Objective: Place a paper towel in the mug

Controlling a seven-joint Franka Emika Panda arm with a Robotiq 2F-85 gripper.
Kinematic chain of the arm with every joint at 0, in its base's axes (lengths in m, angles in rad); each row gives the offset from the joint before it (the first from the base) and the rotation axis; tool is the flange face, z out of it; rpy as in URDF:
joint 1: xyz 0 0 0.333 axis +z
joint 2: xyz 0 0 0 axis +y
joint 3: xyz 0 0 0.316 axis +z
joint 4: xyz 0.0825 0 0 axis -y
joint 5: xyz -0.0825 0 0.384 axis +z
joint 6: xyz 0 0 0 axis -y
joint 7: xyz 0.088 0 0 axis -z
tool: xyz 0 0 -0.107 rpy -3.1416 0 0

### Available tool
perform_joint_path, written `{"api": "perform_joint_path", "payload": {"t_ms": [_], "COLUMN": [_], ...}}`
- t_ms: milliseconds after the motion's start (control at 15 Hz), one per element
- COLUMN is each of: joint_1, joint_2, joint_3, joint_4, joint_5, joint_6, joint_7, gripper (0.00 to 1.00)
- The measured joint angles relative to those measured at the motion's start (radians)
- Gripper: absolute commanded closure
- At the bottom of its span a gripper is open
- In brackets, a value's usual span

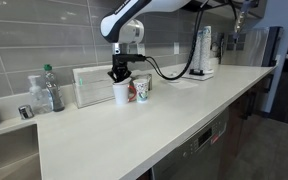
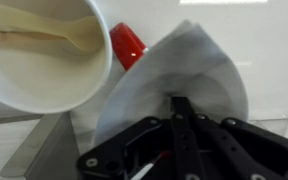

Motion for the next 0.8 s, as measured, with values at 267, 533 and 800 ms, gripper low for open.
{"api": "perform_joint_path", "payload": {"t_ms": [267, 533, 800], "joint_1": [0.008, 0.012, 0.003], "joint_2": [-0.012, -0.032, -0.079], "joint_3": [0.000, -0.001, -0.001], "joint_4": [0.036, 0.053, 0.021], "joint_5": [-0.009, -0.017, -0.012], "joint_6": [-0.027, -0.064, -0.043], "joint_7": [0.000, 0.000, 0.005], "gripper": [1.00, 1.00, 1.00]}}
